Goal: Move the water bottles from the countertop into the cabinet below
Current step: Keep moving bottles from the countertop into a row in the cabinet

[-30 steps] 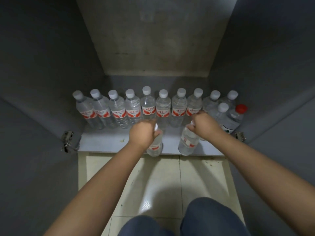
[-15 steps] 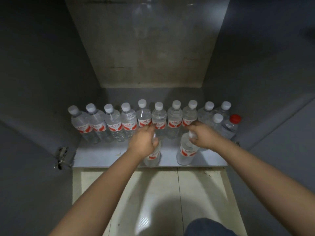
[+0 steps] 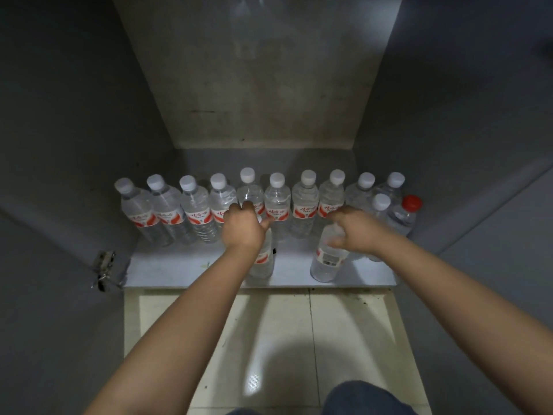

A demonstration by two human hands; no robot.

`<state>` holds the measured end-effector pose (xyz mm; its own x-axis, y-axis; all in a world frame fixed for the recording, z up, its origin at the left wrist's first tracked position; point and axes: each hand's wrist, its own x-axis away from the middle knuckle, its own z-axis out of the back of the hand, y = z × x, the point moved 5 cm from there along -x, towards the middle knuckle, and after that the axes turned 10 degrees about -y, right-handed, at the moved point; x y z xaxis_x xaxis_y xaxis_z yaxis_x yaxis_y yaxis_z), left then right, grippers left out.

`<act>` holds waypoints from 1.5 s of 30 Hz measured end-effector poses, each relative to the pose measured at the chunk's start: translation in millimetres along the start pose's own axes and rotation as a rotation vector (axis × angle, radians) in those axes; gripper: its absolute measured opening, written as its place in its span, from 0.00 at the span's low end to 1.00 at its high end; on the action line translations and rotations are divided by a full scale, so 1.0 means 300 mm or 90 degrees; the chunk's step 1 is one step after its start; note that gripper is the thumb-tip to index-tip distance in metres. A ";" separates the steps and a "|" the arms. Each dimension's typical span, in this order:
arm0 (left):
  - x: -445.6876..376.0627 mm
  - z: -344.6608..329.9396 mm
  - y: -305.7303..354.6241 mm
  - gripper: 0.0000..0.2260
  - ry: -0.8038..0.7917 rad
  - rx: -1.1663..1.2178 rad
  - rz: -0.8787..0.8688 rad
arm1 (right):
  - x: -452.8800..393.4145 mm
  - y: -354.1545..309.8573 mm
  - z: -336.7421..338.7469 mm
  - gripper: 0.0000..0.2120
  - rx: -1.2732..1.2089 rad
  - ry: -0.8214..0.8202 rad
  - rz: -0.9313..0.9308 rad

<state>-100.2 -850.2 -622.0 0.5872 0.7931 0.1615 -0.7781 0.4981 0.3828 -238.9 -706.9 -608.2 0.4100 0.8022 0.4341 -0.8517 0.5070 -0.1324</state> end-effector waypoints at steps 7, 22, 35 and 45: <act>0.037 0.014 -0.033 0.19 -0.116 -0.066 -0.254 | 0.012 0.009 0.016 0.13 0.074 0.021 0.031; 0.047 -0.036 0.091 0.19 -0.126 -0.184 -0.222 | 0.024 0.033 0.029 0.09 0.013 0.038 -0.059; -0.064 -0.153 0.330 0.20 -0.155 -0.113 -0.219 | -0.145 0.126 0.053 0.15 -0.021 -0.005 -0.084; -0.120 -0.183 0.341 0.23 -0.188 -0.082 -0.200 | -0.174 0.155 0.006 0.22 -0.074 0.043 -0.058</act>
<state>-213.3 -808.6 -638.8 0.8232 0.4719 0.3157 -0.5626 0.7531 0.3411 -300.7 -725.7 -635.3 0.5085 0.7680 0.3894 -0.7679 0.6090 -0.1984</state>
